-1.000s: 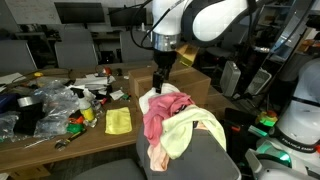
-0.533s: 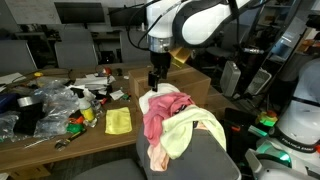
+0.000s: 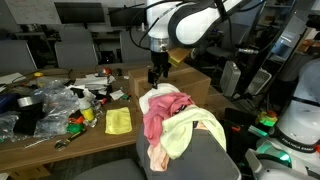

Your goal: Pick the clothes on the back rest of the chair and put them on the box

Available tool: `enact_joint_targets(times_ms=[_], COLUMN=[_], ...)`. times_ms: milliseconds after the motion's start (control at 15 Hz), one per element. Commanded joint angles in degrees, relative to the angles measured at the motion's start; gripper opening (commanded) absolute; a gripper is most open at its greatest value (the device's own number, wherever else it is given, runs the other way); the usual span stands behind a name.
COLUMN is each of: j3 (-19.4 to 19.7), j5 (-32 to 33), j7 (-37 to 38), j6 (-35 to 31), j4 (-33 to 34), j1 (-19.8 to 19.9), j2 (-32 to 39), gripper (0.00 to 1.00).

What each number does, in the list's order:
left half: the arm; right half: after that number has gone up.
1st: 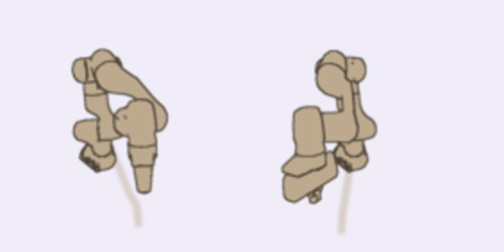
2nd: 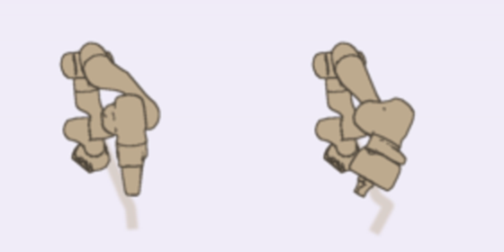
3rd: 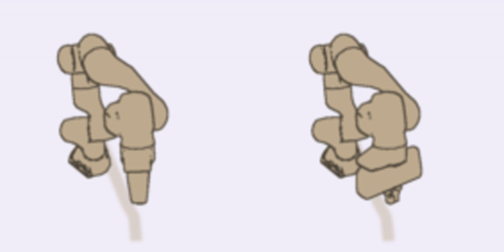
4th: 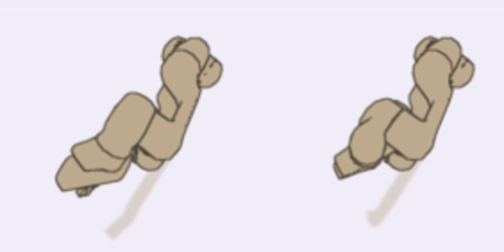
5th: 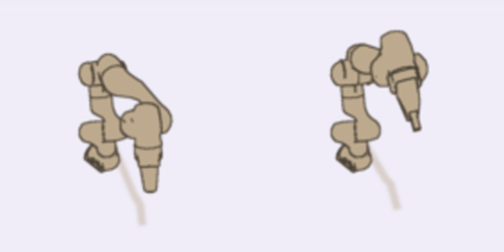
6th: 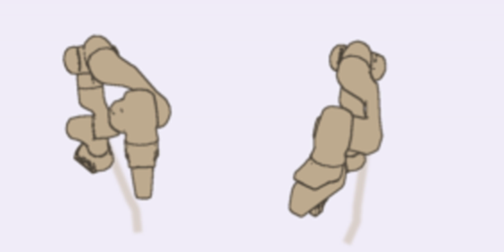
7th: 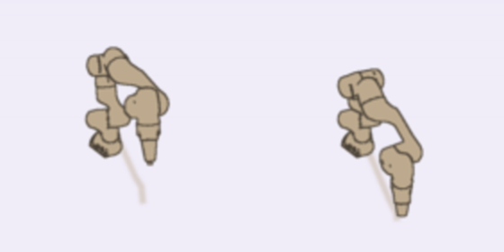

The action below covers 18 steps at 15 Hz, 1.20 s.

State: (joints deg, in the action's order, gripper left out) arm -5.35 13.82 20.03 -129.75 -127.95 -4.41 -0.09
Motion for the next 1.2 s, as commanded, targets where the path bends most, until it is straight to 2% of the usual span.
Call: enact_joint_targets(times_ms=[0,467,533,600,733,1133], j3=[0.5,0.6,0.6,0.7,0.7,0.7], j5=[-0.5,-3.2,-3.4,-3.7,-3.9,-3.8], j7=[0.6,-0.7,-0.8,-0.8,-0.9,-0.2], j6=[1.5,4.3,4.8,5.1,5.6,7.3], j4=[2.6,4.9,5.2,5.5,5.9,7.4], j1=[0.0,-0.4,-0.4,-0.4,-0.4,-0.7], j2=[2.2,4.5,4.6,4.8,5.0,5.6], gripper=[1.0,1.0,0.94,0.72,0.69,0.21])
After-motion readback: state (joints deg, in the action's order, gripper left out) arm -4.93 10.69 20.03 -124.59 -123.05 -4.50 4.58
